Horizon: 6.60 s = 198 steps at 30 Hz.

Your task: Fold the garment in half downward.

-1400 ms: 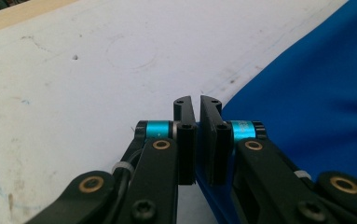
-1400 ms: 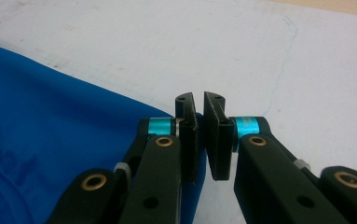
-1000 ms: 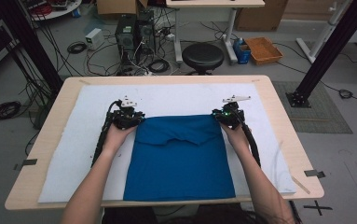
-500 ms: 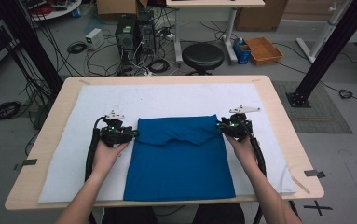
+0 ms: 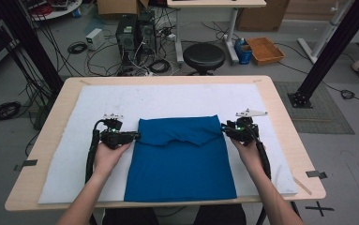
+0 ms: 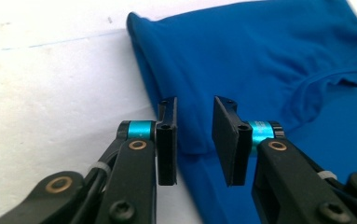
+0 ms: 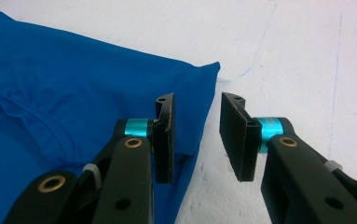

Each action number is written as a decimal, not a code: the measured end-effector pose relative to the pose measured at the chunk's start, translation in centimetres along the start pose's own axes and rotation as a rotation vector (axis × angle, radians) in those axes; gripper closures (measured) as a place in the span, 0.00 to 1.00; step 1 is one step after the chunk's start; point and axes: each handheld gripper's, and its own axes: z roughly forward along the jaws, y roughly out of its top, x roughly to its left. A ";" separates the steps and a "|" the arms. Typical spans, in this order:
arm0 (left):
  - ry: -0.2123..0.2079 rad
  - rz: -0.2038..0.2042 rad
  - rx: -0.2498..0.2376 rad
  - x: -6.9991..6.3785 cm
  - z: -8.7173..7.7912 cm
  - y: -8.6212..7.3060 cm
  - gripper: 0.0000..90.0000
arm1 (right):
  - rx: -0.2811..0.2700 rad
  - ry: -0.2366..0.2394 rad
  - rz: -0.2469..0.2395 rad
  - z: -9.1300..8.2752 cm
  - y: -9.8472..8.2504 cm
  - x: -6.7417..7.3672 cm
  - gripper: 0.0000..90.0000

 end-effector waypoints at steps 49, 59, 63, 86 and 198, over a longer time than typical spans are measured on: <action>-0.039 0.094 -0.042 -1.7 -2.5 0.5 0.98 | 0.016 0.106 0.092 -1.3 -0.5 1.2 1.00; -0.095 0.160 -0.037 -4.0 -6.1 -1.5 0.98 | 0.010 0.138 0.021 -5.3 -1.7 3.0 1.00; -0.121 0.174 -0.034 -5.1 -7.6 -2.8 0.98 | 0.007 0.152 -0.006 -7.2 -2.5 3.7 1.00; -0.180 0.196 0.078 -7.4 -10.3 -10.0 0.98 | 0.043 0.156 -0.149 -13.3 -8.2 8.2 1.00; -0.058 0.406 -0.291 -0.7 -6.8 -3.1 0.38 | -0.090 0.070 0.060 -5.1 -2.0 -2.6 0.58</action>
